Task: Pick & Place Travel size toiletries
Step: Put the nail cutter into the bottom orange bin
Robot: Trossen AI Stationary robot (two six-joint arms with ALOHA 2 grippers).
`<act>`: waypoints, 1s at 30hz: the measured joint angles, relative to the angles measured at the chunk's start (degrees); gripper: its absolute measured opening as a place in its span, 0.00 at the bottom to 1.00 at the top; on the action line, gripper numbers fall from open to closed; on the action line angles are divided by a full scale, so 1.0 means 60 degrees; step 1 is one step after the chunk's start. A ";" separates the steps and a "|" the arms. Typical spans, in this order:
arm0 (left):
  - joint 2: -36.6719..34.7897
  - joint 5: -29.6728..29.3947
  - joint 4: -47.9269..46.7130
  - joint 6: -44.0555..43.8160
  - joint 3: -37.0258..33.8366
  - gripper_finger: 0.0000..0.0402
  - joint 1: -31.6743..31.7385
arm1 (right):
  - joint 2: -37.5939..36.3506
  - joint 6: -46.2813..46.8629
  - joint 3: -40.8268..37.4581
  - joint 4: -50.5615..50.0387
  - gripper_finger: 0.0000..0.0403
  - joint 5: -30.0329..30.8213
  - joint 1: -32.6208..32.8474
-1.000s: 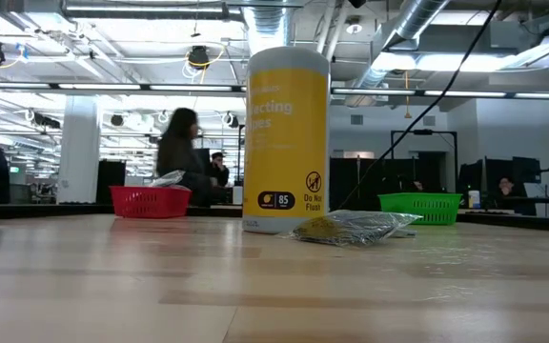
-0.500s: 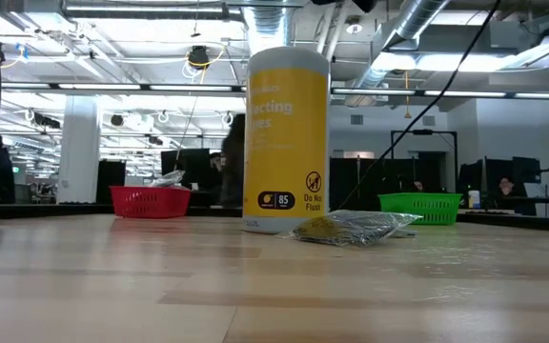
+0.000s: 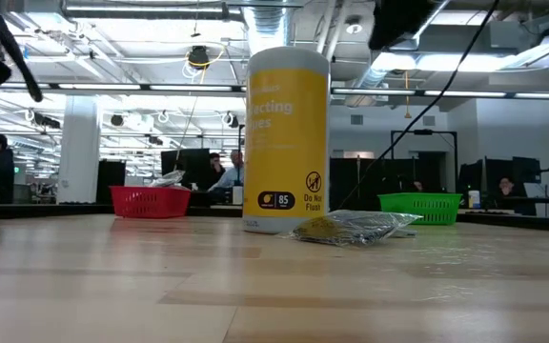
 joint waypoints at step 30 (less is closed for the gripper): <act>-0.0025 -0.0135 0.0538 0.1240 0.0000 0.19 0.1110 | 0.0850 0.0503 -0.2504 0.0199 0.29 0.0786 -0.0604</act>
